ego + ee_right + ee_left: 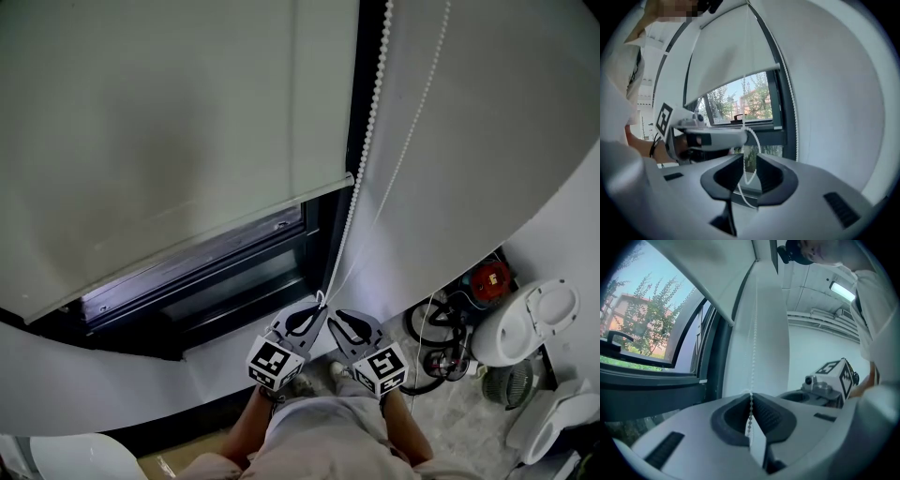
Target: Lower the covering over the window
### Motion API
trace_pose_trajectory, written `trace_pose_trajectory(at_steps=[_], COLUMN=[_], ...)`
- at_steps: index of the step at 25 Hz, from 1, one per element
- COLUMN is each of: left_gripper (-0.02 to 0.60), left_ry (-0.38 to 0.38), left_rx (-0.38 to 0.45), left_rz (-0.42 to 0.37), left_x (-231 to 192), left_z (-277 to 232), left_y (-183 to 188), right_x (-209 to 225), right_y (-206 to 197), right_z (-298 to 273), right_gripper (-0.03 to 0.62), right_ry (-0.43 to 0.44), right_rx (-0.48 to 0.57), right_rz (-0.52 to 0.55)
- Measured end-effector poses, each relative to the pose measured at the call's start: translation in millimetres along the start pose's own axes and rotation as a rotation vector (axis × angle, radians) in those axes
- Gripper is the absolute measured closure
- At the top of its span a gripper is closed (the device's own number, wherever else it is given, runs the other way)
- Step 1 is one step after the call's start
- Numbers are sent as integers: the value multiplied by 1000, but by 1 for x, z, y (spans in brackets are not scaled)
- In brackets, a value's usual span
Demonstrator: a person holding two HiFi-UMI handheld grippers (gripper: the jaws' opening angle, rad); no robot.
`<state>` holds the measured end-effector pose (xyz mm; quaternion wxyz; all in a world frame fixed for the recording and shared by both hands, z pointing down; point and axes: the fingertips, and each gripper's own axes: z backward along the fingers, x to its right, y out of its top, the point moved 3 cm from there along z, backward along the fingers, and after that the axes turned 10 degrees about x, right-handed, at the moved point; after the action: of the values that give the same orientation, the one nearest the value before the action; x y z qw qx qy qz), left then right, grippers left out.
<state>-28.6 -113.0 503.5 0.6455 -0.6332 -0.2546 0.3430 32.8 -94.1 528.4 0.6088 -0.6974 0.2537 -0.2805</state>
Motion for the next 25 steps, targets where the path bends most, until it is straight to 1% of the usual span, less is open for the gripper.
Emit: trace_pose_trajectory(at_steps=[4, 9, 11, 15, 20, 25], left_gripper=[565, 565, 565, 565, 565, 565], left_ry=[2, 4, 2, 0, 1, 1], left_rx=[-5, -17, -16, -21, -22, -22], left_rz=[3, 1, 2, -2, 1, 3], left_x=[2, 5, 7, 10, 12, 12], left_z=[3, 6, 7, 8, 11, 11], left_y=[-5, -11, -12, -15, -15, -18], right_x=[-1, -10, -13, -14, -12, -8], right_y=[47, 104, 125, 163, 190, 200], right_z=[6, 6, 1, -8, -13, -18], right_gripper=[511, 500, 482, 482, 490, 540], right_ry=[6, 57, 75, 101, 115, 122], right_rx=[98, 206, 244, 321, 350, 357], right_rz=[39, 101, 137, 200, 249, 234])
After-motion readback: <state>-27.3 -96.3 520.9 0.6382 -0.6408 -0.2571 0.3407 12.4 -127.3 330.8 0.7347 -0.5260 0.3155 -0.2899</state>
